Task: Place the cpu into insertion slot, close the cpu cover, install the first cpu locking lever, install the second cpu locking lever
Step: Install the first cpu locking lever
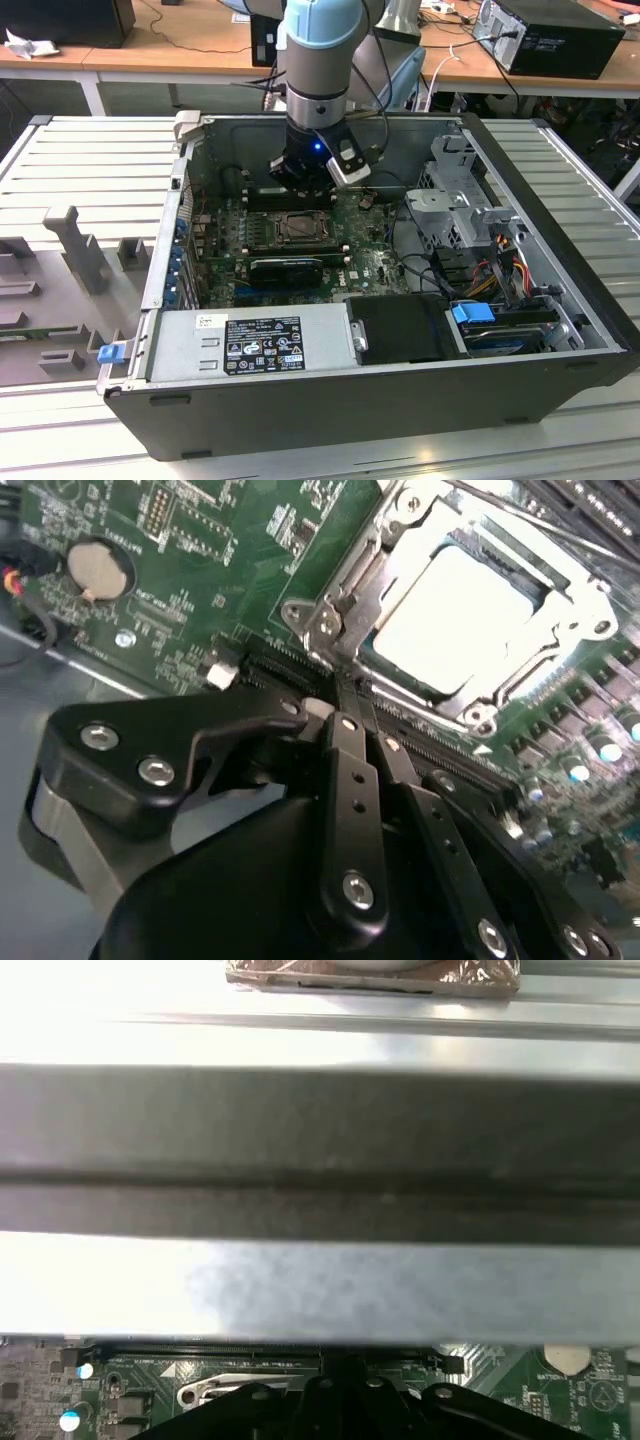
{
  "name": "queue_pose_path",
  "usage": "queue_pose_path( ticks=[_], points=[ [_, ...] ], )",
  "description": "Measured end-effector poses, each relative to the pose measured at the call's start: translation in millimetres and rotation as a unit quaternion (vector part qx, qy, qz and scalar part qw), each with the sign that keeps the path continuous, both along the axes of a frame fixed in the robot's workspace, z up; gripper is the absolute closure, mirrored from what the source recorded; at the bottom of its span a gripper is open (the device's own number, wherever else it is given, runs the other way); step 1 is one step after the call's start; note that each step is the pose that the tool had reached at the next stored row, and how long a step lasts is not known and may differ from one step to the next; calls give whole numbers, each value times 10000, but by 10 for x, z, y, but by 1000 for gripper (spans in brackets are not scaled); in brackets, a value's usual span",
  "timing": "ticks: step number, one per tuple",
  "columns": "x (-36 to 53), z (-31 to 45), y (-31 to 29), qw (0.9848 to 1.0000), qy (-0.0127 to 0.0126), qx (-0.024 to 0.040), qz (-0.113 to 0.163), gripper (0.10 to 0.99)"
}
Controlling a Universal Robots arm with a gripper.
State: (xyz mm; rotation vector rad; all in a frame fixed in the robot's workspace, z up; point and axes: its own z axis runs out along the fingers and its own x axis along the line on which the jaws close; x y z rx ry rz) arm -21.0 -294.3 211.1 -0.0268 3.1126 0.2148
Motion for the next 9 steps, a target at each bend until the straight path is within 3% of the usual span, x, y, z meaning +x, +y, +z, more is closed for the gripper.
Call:
queue_pose_path(
  ticks=[3, 9],
  points=[
    [1, 61, -2, 10000, 0, -9, 1, 980],
    [1, 62, -48, 10000, 5, -10, 0, 980]
  ],
)
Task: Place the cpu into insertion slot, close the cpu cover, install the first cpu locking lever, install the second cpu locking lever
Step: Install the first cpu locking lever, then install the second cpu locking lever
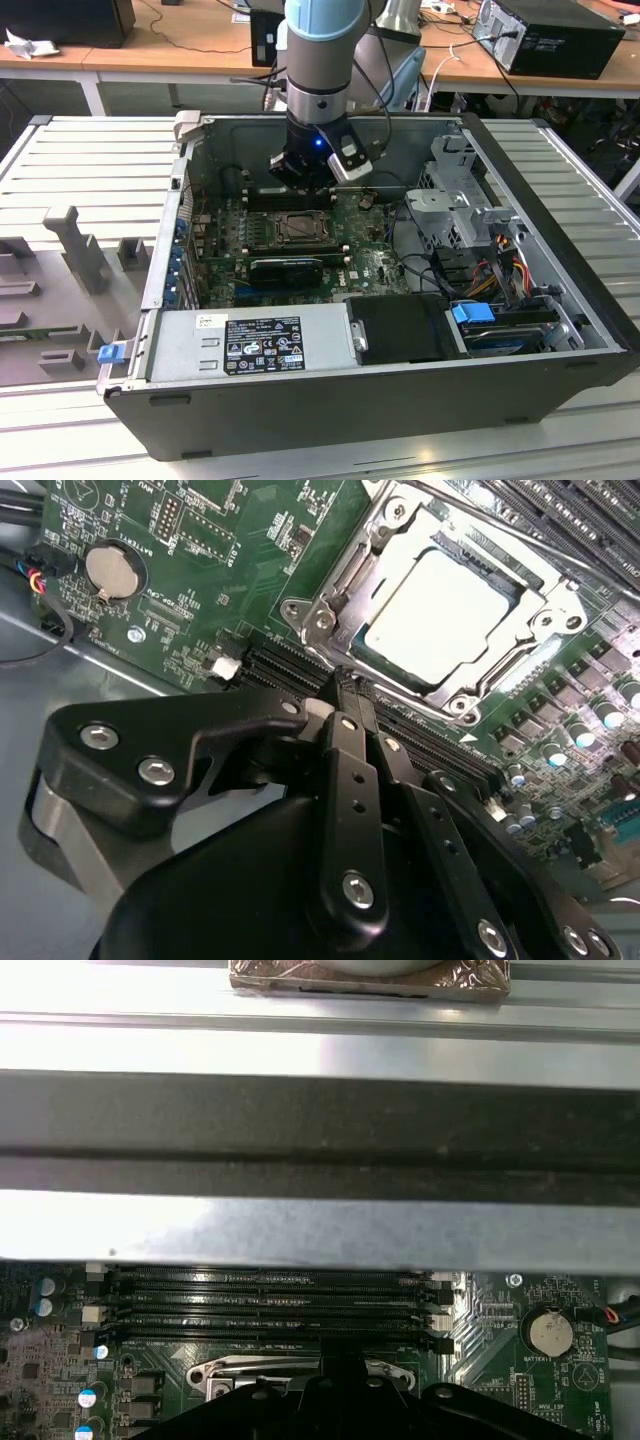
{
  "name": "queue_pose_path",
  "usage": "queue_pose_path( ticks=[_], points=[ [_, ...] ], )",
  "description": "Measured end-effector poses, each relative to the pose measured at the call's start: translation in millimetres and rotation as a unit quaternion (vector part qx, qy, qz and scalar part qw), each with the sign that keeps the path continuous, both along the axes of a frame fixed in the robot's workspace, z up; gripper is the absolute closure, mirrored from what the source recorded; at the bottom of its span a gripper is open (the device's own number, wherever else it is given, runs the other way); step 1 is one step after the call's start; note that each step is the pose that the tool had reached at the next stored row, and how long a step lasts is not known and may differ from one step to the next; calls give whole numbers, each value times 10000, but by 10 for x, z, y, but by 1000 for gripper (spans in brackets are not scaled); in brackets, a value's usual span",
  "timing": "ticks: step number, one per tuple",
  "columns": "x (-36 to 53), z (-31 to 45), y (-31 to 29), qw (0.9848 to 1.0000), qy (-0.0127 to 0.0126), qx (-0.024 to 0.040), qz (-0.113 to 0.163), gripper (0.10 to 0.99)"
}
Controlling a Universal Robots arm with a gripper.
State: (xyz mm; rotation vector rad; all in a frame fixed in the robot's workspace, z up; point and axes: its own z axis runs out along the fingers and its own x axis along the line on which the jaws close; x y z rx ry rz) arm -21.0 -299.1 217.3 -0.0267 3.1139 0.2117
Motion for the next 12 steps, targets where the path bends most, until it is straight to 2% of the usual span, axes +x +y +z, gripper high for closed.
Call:
queue_pose_path(
  ticks=[8, 12],
  points=[
    [0, 0, -23, 10000, 1, 0, 1, 980],
    [0, 0, -73, 10000, 0, 0, 0, 980]
  ],
)
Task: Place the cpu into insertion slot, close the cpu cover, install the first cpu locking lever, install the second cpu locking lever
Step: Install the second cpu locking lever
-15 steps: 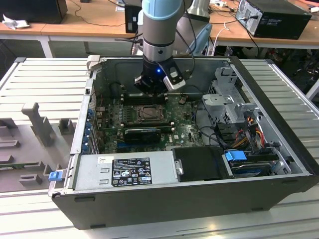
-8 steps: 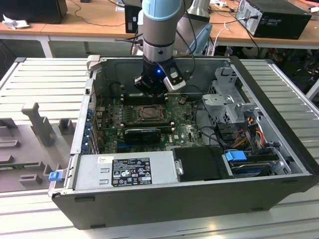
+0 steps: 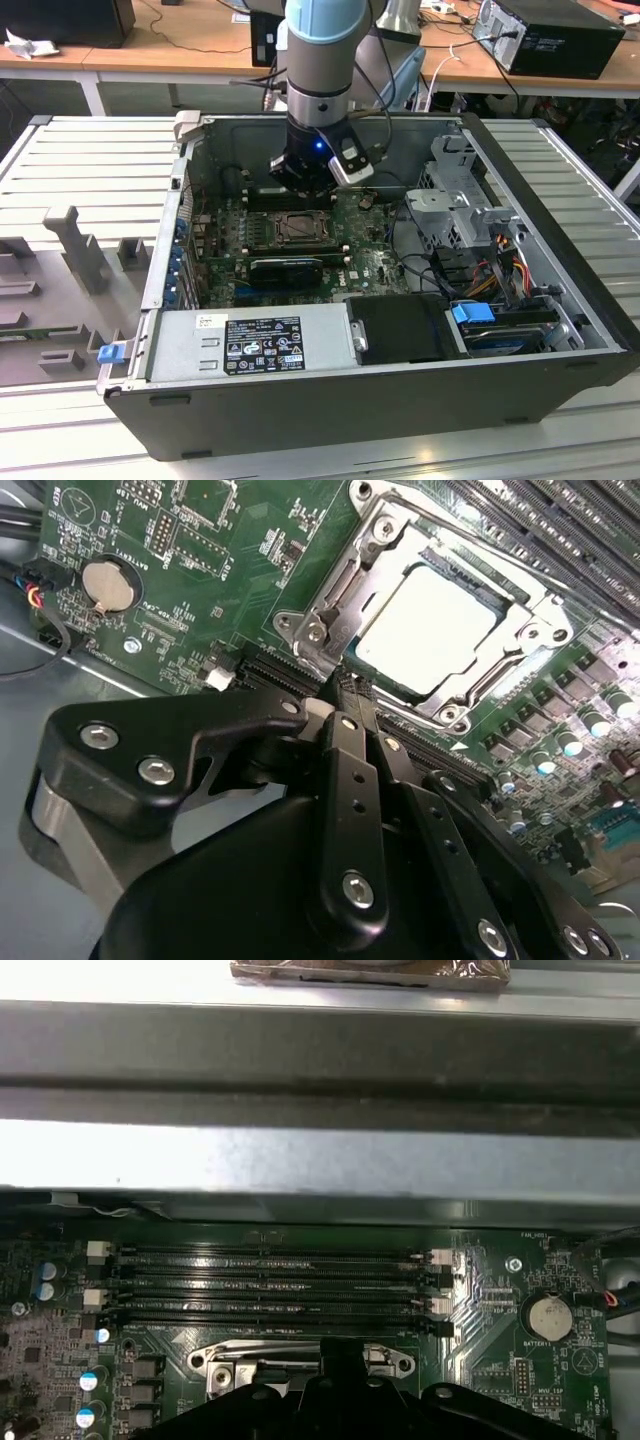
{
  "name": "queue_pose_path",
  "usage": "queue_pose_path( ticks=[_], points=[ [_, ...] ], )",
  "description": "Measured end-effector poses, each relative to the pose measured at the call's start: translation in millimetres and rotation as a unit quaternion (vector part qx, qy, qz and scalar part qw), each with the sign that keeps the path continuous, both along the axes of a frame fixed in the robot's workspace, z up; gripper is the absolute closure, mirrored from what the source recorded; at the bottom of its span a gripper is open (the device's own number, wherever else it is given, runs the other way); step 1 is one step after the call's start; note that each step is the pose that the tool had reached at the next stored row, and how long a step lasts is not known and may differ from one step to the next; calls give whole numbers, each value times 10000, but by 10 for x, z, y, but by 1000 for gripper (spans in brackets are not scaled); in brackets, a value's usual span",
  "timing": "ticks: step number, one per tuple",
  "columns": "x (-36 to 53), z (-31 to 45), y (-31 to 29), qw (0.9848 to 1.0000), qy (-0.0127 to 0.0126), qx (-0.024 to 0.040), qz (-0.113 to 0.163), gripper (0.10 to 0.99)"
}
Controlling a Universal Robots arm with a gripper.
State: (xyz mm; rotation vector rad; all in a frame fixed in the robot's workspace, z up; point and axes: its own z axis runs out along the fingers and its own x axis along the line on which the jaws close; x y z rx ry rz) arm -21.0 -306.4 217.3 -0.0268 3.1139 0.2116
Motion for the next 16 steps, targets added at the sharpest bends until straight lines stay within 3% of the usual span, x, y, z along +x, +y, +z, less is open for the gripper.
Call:
queue_pose_path(
  ticks=[10, 14, 16],
  points=[
    [0, 10, -67, 10000, 1, -4, -1, 980],
    [1, 98, -70, 10000, 0, -3, 0, 980],
    [1, 195, -70, 10000, 0, -3, 0, 980]
  ],
)
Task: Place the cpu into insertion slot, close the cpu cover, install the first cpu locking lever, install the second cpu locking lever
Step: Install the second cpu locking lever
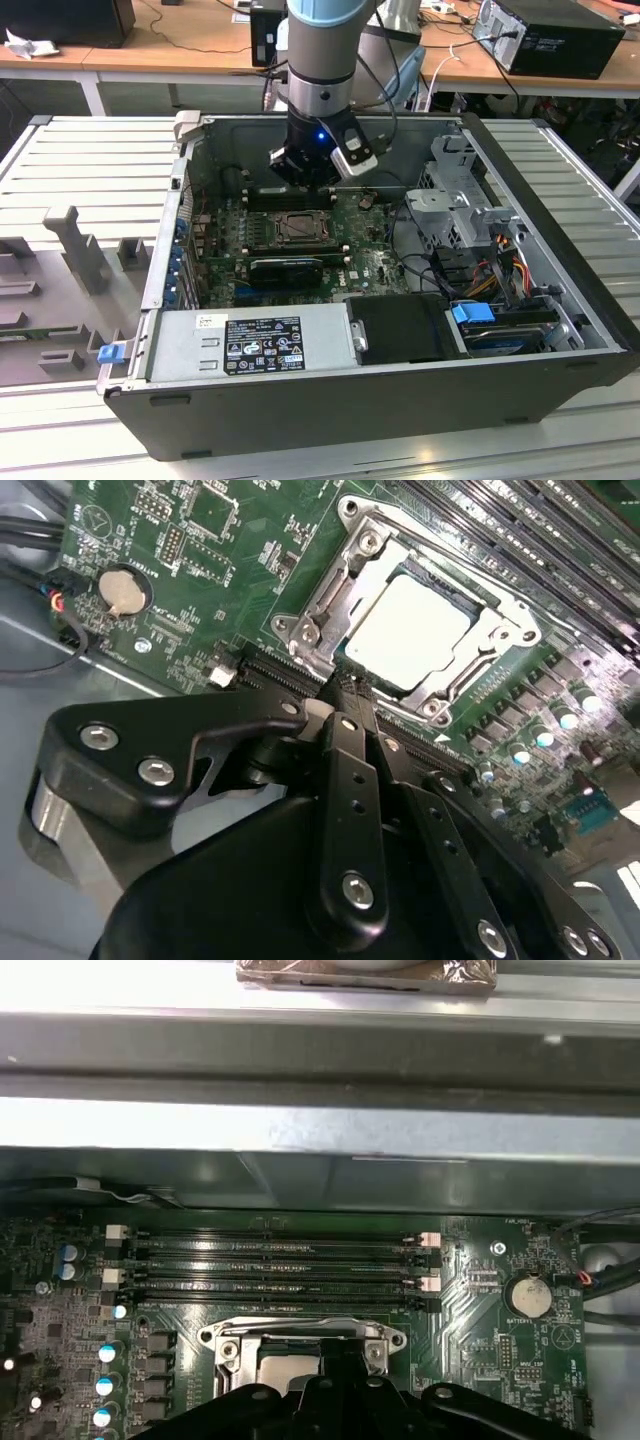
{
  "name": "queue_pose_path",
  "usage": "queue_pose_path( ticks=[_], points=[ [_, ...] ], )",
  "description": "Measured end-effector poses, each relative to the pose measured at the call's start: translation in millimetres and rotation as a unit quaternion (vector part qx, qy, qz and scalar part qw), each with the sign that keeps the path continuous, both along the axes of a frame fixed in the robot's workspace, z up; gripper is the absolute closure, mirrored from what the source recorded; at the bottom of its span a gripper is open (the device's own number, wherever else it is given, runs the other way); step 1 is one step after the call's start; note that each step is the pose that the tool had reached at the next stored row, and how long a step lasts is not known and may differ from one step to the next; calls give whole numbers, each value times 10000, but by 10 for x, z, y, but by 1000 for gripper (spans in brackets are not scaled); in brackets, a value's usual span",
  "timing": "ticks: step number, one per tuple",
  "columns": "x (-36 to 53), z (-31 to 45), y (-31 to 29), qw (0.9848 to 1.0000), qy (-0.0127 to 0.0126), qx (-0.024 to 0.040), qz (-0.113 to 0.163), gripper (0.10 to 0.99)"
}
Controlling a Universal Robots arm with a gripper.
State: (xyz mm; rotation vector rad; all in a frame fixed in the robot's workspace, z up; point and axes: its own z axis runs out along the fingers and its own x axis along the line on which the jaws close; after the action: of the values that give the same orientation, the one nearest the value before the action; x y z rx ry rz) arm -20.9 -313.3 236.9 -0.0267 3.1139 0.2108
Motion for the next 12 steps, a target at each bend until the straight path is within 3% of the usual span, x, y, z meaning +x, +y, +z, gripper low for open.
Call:
queue_pose_path(
  ticks=[2, 5, 8, 12],
  points=[
    [0, 72, 0, 10000, 0, 0, 0, 980],
    [0, 121, -6, 10000, 0, 1, 1, 980],
    [0, 121, -89, 10000, 1, 0, 0, 980],
    [0, 103, -269, 10000, 27, -18, 0, 980]
  ],
)
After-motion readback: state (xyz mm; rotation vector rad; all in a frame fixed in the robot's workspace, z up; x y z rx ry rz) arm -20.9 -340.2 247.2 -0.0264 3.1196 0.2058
